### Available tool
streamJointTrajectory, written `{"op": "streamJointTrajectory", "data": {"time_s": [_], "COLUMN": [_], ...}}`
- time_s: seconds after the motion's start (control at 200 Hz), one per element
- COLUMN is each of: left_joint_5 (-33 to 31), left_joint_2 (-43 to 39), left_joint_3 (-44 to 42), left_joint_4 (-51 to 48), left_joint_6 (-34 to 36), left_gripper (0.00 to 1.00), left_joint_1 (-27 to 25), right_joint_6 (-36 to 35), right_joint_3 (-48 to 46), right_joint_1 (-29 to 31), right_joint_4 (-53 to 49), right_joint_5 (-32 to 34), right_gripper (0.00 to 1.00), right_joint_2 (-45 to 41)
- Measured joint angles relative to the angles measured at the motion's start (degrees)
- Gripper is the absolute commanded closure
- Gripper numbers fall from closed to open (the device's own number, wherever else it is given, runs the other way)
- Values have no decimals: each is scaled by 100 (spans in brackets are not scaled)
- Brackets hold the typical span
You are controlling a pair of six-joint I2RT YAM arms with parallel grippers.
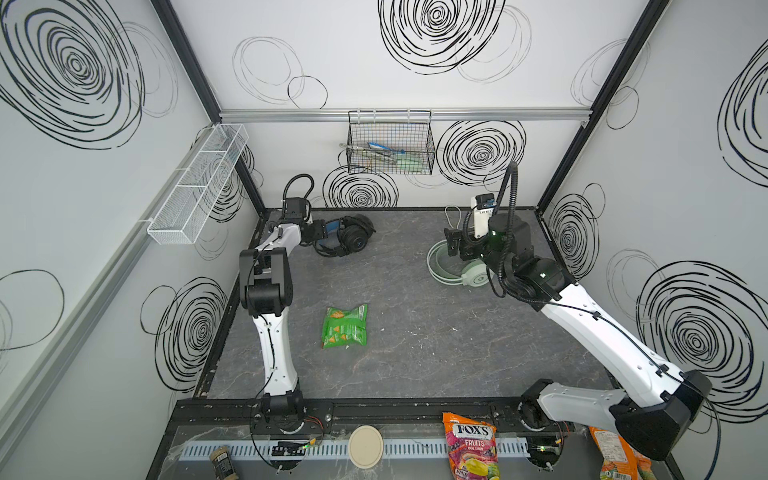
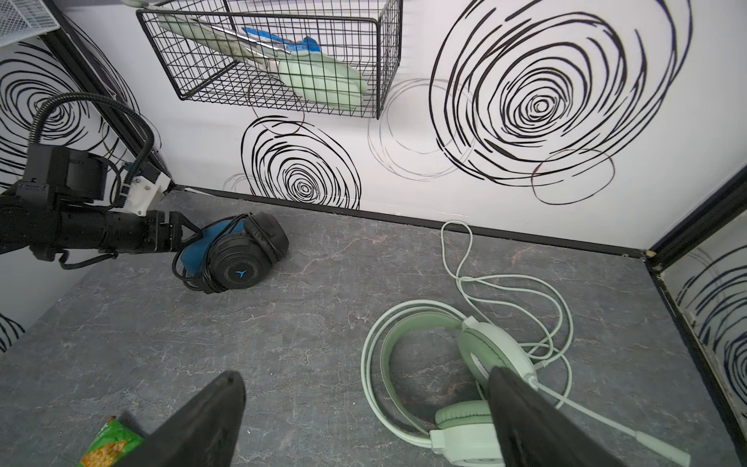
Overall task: Wrap the headphones
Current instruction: 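Carry the black headset farther from the robot with the left gripper and release it, then move both grippers over the mint-green headset's headband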
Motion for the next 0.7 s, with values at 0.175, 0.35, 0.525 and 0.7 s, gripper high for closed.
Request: {"op": "streamJointTrajectory", "data": {"time_s": [0.175, 0.35, 0.525, 0.7], "left_joint_5": [-151, -328, -402, -153], "left_joint_2": [-1335, -3209, -4301, -4454], "left_joint_3": [-909, -2457, -3493, -3685], "left_joint_4": [-59, 74, 20, 103], "left_joint_6": [-184, -378, -568, -1176], "left_gripper": [2, 1, 1, 1], "left_joint_1": [33, -101, -1119, -3049], "right_joint_6": [131, 332, 546, 713], "right_joint_3": [0, -2, -2, 20], "right_joint_1": [-232, -918, -1602, -1998], "right_joint_4": [-216, -289, -258, -203], "right_joint_5": [168, 155, 63, -52], "right_gripper": [3, 3, 3, 3], "right_joint_2": [81, 332, 726, 1532]}}
